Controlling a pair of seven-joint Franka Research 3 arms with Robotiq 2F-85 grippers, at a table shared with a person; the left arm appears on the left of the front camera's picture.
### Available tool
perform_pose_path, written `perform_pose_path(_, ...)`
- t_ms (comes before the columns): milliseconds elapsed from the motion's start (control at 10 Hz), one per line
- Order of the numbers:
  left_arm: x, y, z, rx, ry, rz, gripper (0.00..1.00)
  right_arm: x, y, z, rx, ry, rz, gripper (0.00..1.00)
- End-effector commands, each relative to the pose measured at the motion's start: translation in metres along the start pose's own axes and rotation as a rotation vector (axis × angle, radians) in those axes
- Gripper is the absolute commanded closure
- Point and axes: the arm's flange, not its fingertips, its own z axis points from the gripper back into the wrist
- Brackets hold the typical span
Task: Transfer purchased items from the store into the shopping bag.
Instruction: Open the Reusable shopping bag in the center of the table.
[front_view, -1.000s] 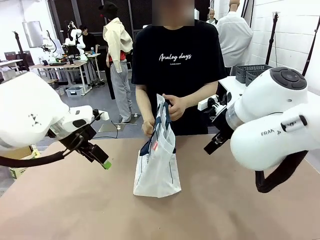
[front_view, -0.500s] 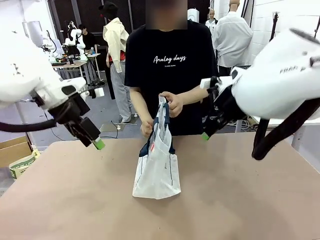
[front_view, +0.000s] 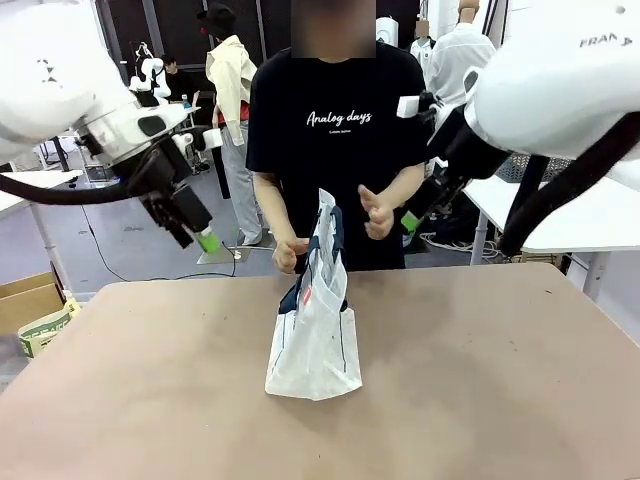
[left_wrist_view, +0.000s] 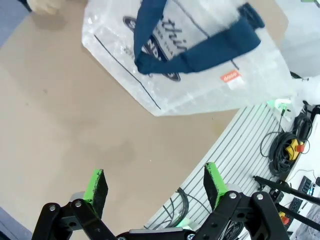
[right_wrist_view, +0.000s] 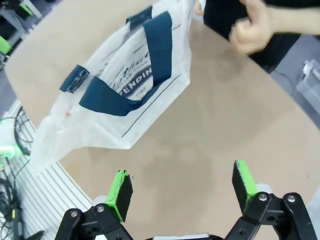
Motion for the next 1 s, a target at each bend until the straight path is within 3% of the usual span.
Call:
perform_pose_path(0, 0.029, -0.004, 0.003, 0.057, 0.013, 0.033, 0.0, 0.015, -0.009, -0.004, -0.02, 0.007, 0.013, 0.0)
perform_pose_path(100, 0.035, -0.005, 0.002, 0.065, -0.006, 0.055, 0.0, 0.017, -0.011, -0.007, -0.018, -0.002, 0.015, 0.0)
perform_pose_path(200, 0.015, -0.004, 0.003, 0.018, -0.004, 0.004, 0.0, 0.009, -0.003, 0.003, -0.014, -0.007, 0.002, 0.0)
perform_pose_path(600, 0.025, -0.006, 0.001, 0.027, -0.004, 0.017, 0.0, 0.014, -0.005, 0.002, -0.03, -0.003, 0.005, 0.0)
perform_pose_path(700, 0.042, -0.014, 0.002, 0.048, 0.067, 0.104, 0.0, 0.026, -0.007, 0.004, 0.04, 0.058, -0.122, 0.0)
perform_pose_path(900, 0.068, -0.037, 0.005, 0.078, 0.104, 0.225, 0.0, 0.055, -0.021, -0.001, 0.055, 0.118, -0.25, 0.0)
